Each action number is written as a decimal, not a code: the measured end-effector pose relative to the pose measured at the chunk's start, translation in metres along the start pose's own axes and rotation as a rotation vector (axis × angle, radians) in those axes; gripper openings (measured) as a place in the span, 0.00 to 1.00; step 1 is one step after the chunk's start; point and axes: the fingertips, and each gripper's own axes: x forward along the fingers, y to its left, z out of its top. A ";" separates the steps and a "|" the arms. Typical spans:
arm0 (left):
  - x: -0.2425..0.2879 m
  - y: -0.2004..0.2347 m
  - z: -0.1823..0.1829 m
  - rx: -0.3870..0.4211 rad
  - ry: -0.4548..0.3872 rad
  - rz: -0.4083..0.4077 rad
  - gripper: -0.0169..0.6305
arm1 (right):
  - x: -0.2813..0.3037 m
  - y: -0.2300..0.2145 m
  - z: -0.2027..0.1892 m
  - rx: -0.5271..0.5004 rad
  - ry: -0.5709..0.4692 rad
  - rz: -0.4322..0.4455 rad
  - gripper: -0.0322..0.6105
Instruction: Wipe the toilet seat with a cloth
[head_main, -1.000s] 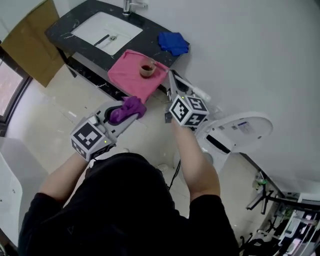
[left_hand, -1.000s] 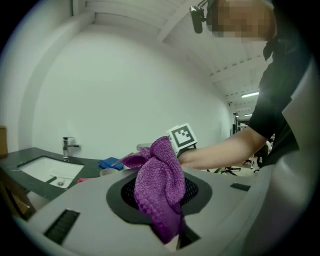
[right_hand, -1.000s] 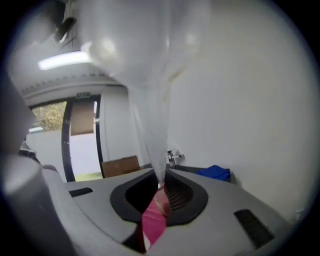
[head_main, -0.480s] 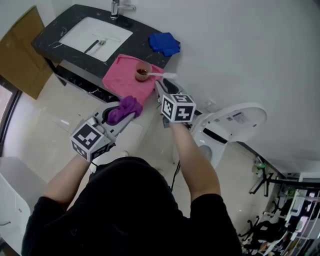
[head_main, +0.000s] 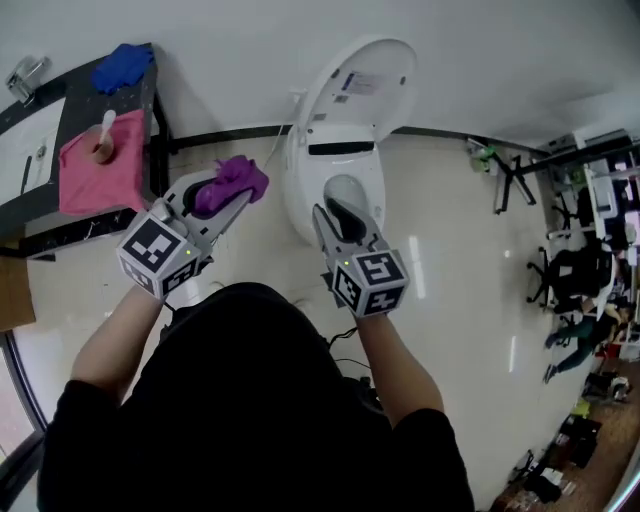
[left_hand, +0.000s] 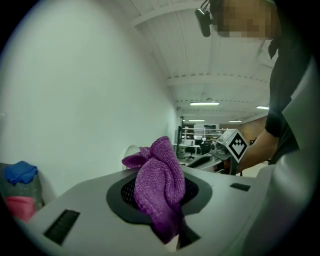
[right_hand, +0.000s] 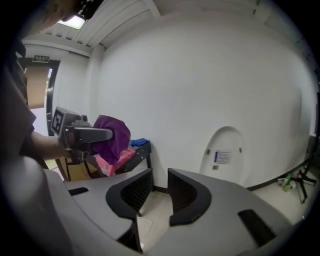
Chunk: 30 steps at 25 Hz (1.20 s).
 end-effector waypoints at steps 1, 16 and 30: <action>0.026 -0.016 -0.003 0.019 0.000 -0.048 0.17 | -0.024 -0.022 -0.010 0.016 -0.003 -0.056 0.21; 0.205 -0.223 0.017 0.086 0.072 -0.224 0.17 | -0.235 -0.176 -0.027 0.150 -0.196 -0.305 0.08; 0.214 -0.224 0.016 0.119 0.126 -0.353 0.17 | -0.216 -0.165 -0.016 0.165 -0.205 -0.357 0.07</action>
